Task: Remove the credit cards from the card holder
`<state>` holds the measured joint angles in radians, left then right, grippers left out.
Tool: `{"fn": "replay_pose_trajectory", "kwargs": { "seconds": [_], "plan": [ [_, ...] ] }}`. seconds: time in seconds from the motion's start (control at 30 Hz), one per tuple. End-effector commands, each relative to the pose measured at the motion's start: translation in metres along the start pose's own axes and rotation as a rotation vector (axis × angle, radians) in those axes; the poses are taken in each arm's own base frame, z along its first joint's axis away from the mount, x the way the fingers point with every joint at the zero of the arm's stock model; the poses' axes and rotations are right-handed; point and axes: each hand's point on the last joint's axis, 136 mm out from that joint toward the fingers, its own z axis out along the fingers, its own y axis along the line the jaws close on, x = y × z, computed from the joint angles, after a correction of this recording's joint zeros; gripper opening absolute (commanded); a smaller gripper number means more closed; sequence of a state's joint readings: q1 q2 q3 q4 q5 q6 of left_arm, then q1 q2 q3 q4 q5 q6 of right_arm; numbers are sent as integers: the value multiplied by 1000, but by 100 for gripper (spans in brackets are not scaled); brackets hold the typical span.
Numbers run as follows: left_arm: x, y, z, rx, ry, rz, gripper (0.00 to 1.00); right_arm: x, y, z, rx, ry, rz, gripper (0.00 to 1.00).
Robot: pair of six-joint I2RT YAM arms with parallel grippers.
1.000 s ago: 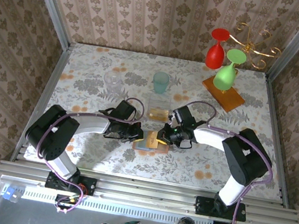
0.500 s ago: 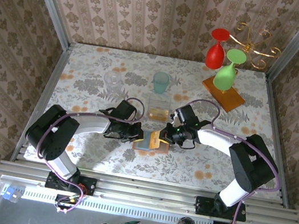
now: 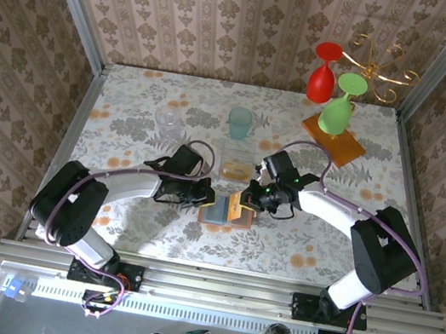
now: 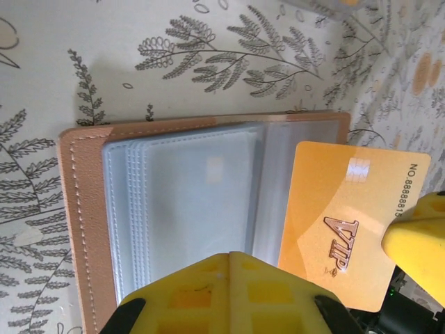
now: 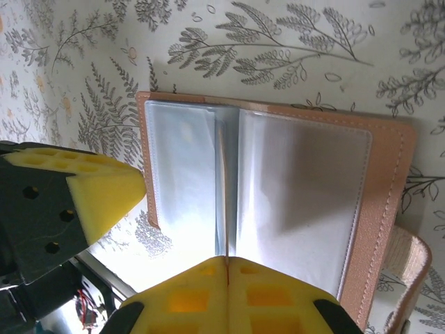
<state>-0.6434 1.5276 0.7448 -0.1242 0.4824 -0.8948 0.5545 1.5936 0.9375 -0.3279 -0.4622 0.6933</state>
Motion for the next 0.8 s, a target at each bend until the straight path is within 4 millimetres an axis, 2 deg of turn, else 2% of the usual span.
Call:
{"fn": "replay_pose_trajectory", "kwargs": {
  "seconds": [0.0,0.17,0.23,0.53,0.77],
  "plan": [
    [-7,-5,-12,5,-36,25,0,-6,4,-18,41,-20,-109,7],
    [-10,3,-23,6,-68,16,1,-18,11,-28,91,-15,-334,6],
    [-10,6,-27,6,-82,12,1,-19,7,-31,139,16,-426,5],
    [-13,22,-47,5,-140,-20,3,-54,10,-46,300,69,-917,3],
    [-15,25,-52,7,-156,-32,4,-76,5,-52,407,174,-1191,0]
  ]
}}
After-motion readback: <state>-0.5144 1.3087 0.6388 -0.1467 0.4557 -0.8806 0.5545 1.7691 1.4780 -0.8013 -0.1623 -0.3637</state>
